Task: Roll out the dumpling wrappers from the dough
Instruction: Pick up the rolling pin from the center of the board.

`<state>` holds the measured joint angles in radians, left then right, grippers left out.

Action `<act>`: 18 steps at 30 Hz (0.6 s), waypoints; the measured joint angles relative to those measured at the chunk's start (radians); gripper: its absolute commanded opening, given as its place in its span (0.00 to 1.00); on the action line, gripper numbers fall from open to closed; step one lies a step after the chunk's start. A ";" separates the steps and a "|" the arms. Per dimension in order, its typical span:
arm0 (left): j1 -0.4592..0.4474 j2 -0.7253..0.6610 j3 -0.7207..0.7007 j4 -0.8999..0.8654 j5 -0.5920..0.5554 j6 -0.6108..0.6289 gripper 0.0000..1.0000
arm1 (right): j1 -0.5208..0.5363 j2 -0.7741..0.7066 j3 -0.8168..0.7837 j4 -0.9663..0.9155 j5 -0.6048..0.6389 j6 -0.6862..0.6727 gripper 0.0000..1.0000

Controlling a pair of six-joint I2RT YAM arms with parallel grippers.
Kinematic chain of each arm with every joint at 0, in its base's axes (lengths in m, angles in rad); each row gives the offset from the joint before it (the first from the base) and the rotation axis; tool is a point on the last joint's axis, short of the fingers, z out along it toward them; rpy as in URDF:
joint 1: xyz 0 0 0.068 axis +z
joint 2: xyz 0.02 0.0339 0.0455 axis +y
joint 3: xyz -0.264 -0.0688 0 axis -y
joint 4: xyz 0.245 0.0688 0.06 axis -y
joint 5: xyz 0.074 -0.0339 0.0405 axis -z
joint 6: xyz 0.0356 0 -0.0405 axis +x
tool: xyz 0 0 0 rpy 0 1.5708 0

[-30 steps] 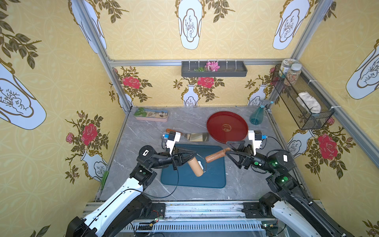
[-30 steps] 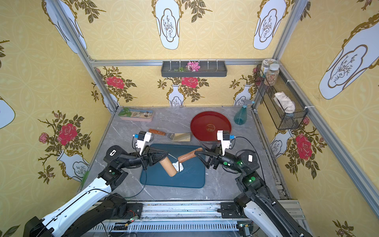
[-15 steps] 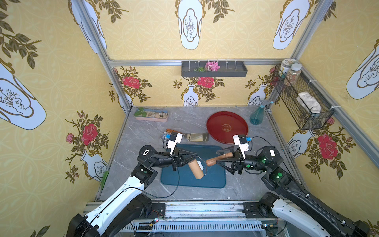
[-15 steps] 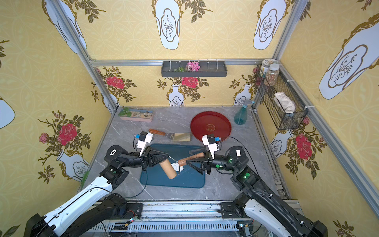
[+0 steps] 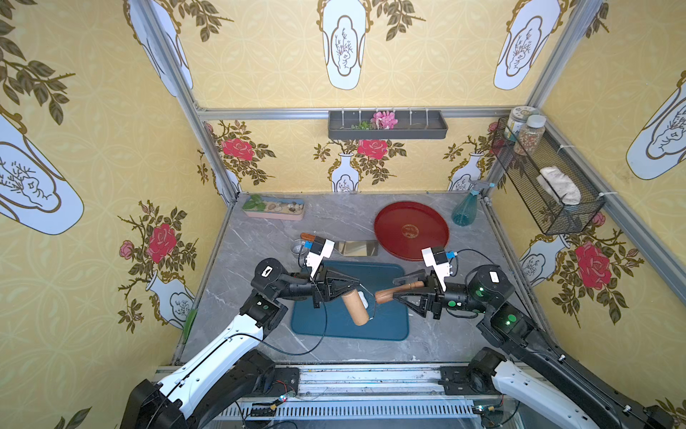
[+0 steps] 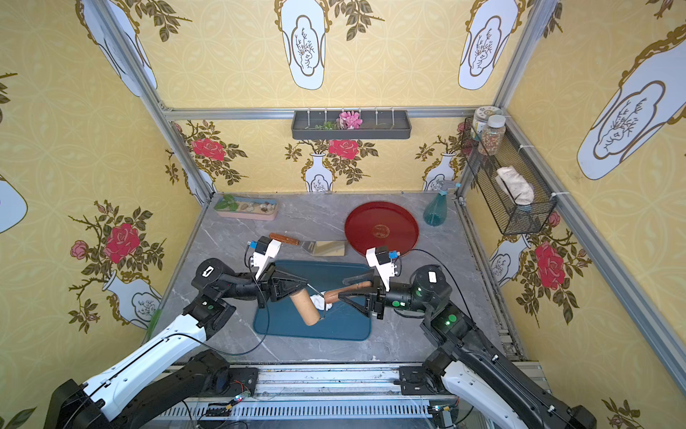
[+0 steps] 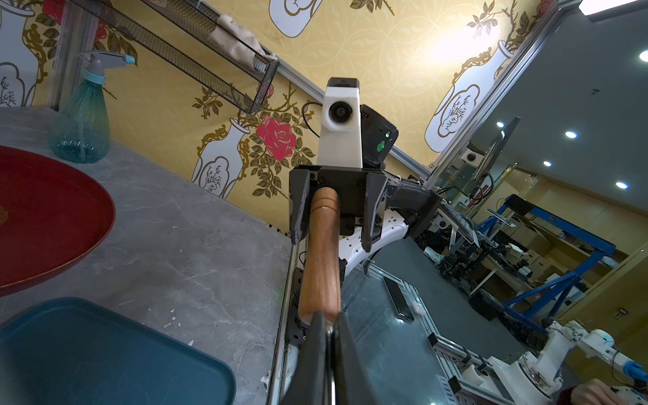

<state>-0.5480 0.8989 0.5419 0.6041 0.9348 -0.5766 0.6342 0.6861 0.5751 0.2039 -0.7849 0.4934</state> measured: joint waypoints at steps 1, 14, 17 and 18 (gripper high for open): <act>0.000 0.002 0.002 0.000 0.004 0.000 0.00 | 0.001 0.010 0.000 0.002 -0.002 0.000 0.52; 0.006 0.026 0.015 -0.001 0.018 0.001 0.00 | 0.010 0.047 -0.006 0.036 -0.001 0.027 0.33; 0.006 0.026 0.015 0.001 0.021 0.004 0.00 | 0.010 0.045 -0.009 0.039 -0.007 0.039 0.29; 0.006 0.026 0.015 0.003 0.021 0.003 0.00 | 0.011 0.043 -0.010 0.043 -0.009 0.041 0.31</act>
<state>-0.5423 0.9245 0.5568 0.6071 0.9558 -0.5732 0.6449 0.7296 0.5655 0.2466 -0.7937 0.5343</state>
